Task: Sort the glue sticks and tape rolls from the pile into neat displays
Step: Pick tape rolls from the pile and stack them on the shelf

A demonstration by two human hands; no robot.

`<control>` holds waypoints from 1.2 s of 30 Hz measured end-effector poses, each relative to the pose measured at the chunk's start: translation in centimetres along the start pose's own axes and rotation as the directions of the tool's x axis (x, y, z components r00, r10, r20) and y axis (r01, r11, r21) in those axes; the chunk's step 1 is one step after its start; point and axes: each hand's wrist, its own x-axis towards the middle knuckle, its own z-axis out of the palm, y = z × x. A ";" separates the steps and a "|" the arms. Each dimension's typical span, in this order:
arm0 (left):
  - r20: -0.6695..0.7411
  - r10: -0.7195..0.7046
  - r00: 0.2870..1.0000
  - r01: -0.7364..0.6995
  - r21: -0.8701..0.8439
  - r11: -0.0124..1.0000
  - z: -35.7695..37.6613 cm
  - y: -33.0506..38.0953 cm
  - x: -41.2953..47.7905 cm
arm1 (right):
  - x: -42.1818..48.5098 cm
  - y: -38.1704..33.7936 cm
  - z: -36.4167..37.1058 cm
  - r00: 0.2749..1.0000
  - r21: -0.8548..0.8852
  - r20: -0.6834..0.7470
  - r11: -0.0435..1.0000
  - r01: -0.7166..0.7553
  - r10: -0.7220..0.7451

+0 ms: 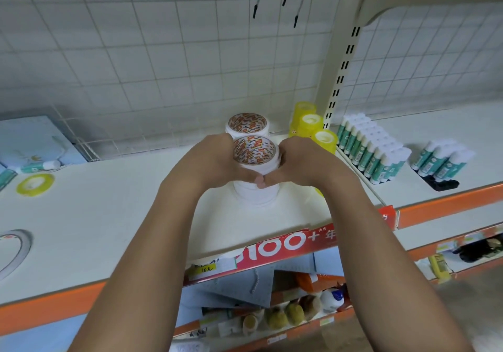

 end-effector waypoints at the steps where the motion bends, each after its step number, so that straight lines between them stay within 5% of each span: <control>1: -0.011 0.014 1.000 -0.014 -0.026 1.000 0.0 -0.2 -0.1 | 0.0 0.1 0.1 1.000 0.015 -0.005 1.000 0.004 -0.004; 7: -0.021 0.027 0.999 -0.024 0.124 0.992 0.0 0.1 0.1 | -0.3 -0.4 0.2 0.998 -0.015 0.018 0.998 0.063 -0.062; 17: -0.071 -0.001 0.997 -0.012 -0.181 0.983 0.9 -1.8 -1.6 | -0.8 -0.1 -0.1 0.999 -0.019 -0.044 0.999 0.030 -0.031; 36: -0.053 -0.025 0.998 0.019 -0.109 0.994 3.8 -2.6 -1.2 | -2.2 0.7 3.8 0.993 -0.004 -0.098 0.997 -0.072 0.072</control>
